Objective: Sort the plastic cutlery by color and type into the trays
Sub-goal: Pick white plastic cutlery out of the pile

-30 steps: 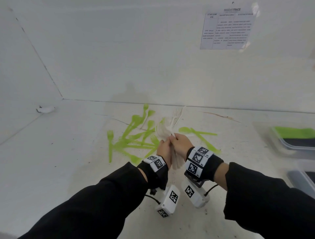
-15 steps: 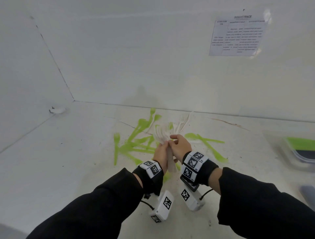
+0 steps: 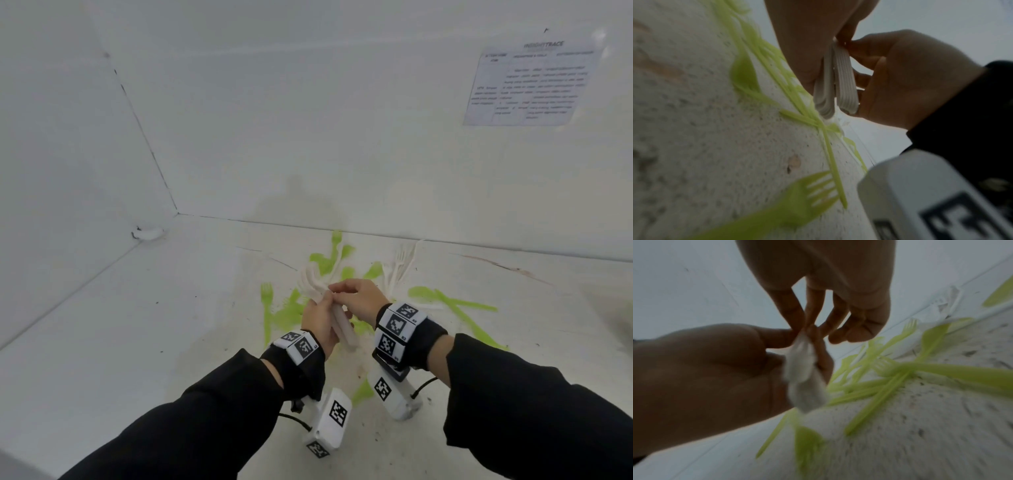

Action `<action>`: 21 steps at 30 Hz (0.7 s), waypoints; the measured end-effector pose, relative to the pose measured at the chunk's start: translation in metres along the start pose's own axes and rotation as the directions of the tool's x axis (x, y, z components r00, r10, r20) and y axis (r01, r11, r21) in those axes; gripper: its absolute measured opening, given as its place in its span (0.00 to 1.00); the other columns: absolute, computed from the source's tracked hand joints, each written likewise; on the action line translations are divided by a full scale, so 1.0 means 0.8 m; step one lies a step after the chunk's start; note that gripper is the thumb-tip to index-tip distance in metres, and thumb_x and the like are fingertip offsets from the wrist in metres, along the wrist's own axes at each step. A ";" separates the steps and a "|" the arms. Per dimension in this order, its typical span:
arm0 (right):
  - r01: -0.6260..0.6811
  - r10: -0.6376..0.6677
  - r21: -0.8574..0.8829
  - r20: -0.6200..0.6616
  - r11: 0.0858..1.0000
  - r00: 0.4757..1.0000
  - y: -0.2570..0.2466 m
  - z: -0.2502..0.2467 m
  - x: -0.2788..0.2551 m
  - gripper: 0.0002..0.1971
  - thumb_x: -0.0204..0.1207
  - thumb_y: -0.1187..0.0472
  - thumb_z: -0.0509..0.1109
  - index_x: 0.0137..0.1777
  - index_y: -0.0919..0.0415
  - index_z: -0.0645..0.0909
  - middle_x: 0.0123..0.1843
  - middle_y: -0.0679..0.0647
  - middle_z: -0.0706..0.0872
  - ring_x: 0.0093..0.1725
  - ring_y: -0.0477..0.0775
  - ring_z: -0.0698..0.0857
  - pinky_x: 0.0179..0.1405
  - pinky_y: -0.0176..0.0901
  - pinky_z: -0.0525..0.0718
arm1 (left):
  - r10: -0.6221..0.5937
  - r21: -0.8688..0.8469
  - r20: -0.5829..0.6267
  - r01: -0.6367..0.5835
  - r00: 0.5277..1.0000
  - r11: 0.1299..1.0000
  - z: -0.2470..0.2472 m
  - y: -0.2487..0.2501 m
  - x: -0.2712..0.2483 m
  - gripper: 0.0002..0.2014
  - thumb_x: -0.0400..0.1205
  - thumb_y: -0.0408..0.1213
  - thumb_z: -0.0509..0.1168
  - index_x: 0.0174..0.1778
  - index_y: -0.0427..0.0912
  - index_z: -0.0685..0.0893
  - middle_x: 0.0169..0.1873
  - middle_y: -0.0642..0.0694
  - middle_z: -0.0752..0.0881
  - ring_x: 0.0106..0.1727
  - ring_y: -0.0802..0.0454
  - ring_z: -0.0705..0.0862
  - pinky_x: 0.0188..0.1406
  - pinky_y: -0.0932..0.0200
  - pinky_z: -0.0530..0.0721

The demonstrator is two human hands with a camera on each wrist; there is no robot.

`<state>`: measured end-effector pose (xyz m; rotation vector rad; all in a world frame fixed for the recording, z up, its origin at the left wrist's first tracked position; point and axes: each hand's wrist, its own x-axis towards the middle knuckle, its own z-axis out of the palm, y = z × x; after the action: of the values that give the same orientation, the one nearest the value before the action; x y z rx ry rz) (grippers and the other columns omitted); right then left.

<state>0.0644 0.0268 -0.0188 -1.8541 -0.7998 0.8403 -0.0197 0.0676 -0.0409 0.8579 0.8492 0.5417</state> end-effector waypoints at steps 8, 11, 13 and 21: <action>-0.068 0.077 -0.560 -0.007 0.825 0.997 -0.046 -0.004 0.097 0.22 0.82 0.63 0.57 0.77 0.56 0.69 0.77 0.58 0.71 0.70 0.58 0.76 0.63 0.40 0.76 | 0.015 0.011 -0.049 -0.014 0.999 1.000 -0.039 0.017 0.025 0.07 0.87 0.37 0.55 0.48 0.37 0.73 0.39 0.42 0.78 0.30 0.47 0.76 0.28 0.55 0.75; -0.089 0.108 -0.594 -0.004 0.800 0.994 -0.038 0.001 0.131 0.26 0.83 0.62 0.55 0.81 0.49 0.60 0.80 0.62 0.64 0.70 0.58 0.75 0.63 0.40 0.76 | -0.005 0.026 -0.060 0.006 0.998 1.000 -0.044 0.023 0.035 0.07 0.87 0.37 0.56 0.47 0.39 0.73 0.38 0.43 0.79 0.29 0.47 0.76 0.26 0.56 0.76; -0.145 0.153 -0.597 -0.037 0.789 0.988 -0.030 0.006 0.146 0.24 0.83 0.61 0.56 0.80 0.56 0.63 0.79 0.63 0.65 0.76 0.61 0.70 0.70 0.39 0.73 | -0.021 0.035 -0.066 0.023 0.998 0.999 -0.046 0.030 0.043 0.07 0.87 0.37 0.56 0.44 0.40 0.73 0.37 0.43 0.78 0.28 0.47 0.76 0.26 0.57 0.76; -0.210 0.128 -0.590 -0.177 0.780 0.976 -0.011 0.013 0.169 0.16 0.81 0.61 0.62 0.66 0.65 0.75 0.69 0.59 0.78 0.68 0.57 0.79 0.63 0.42 0.77 | -0.026 0.052 -0.069 0.029 0.997 0.998 -0.042 0.045 0.074 0.07 0.86 0.37 0.57 0.51 0.36 0.71 0.37 0.42 0.77 0.27 0.47 0.75 0.20 0.60 0.76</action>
<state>0.1297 0.1433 -0.0431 -2.5587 -0.8977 0.5951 -0.0165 0.1441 -0.0488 0.8786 0.9396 0.5286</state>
